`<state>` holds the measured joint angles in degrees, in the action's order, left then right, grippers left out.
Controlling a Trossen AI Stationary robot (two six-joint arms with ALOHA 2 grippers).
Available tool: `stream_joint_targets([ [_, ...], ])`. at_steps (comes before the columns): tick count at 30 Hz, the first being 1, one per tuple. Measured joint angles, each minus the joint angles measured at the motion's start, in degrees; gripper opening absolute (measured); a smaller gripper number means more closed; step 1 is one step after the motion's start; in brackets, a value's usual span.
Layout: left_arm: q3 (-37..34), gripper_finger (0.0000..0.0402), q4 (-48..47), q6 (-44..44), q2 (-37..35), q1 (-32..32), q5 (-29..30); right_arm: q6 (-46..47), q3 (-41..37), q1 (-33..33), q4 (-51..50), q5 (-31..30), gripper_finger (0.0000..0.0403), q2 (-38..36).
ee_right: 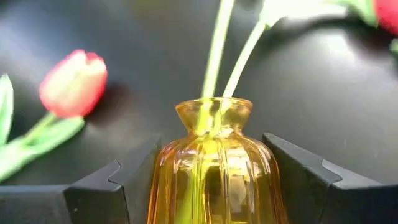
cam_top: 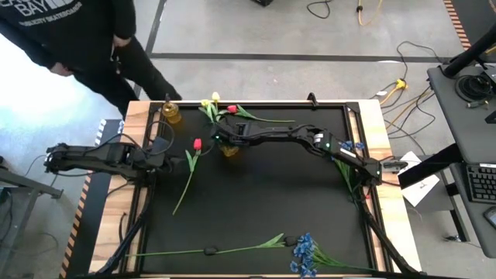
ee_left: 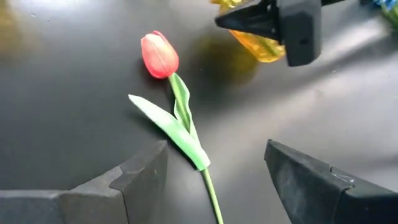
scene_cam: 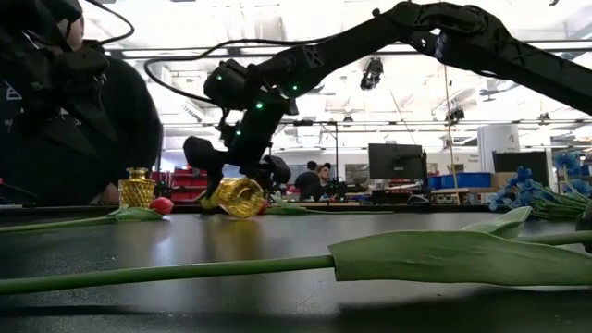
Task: Sort flowers into vase by color
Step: Adjust the bottom yellow vase
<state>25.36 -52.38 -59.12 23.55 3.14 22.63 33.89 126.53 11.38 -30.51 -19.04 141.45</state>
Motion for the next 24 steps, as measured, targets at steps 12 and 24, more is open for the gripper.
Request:
stream_joint_targets([
  [12, 6.15, 0.0258, -4.46, 8.92, -2.14, 0.02, 2.94, -5.44, -0.45, -5.1, 13.26, -9.59, 0.0247, -0.25],
  [24, 15.21, 0.0242, -12.19, 8.34, -4.81, 0.02, 6.88, -6.17, -1.5, -7.17, 16.74, -14.02, 0.0247, -0.66],
])
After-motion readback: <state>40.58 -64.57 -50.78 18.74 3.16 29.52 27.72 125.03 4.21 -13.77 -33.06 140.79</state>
